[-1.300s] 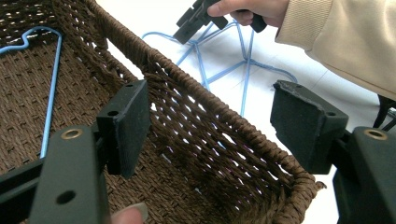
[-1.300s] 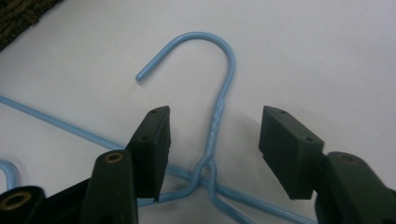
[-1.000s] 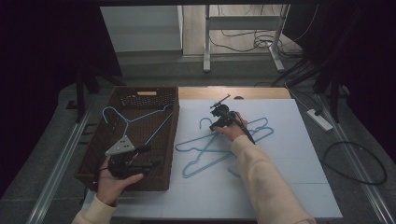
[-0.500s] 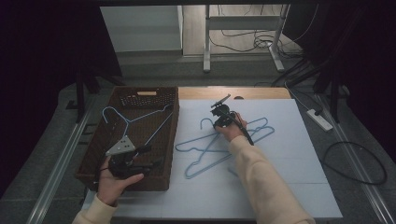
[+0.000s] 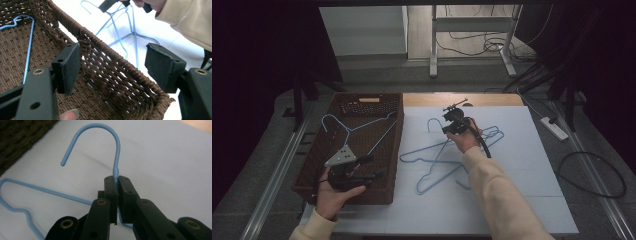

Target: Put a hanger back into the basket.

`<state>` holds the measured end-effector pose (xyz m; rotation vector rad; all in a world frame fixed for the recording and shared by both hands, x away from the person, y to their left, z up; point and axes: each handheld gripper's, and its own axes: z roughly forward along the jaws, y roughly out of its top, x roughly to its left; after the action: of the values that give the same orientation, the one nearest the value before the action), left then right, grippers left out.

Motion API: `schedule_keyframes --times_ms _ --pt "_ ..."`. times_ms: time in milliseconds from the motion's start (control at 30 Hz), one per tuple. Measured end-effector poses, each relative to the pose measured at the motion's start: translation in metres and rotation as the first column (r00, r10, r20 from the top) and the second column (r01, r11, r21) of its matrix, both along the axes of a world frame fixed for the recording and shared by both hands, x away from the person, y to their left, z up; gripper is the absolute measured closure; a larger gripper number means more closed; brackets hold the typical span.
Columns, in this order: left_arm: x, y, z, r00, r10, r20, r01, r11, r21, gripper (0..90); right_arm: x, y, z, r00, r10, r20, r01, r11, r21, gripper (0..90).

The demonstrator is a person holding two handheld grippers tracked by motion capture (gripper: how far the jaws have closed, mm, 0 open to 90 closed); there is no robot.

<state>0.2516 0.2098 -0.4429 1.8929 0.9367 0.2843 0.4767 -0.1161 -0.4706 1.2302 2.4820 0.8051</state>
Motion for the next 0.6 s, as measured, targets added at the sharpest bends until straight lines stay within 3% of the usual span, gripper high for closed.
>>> schedule_keyframes --times_ms 267,600 --pt "0.000 0.001 0.001 1.0000 0.004 0.002 -0.004 1.0000 -0.001 29.3 -0.016 -0.011 0.017 0.9985 0.004 0.054 -0.008 0.9969 0.079 86.6" --pt "-0.001 0.001 0.003 0.9999 0.009 0.005 -0.009 0.9999 -0.006 29.4 -0.040 -0.026 0.038 0.9903 0.012 0.139 -0.037 0.9831 0.180 87.0"
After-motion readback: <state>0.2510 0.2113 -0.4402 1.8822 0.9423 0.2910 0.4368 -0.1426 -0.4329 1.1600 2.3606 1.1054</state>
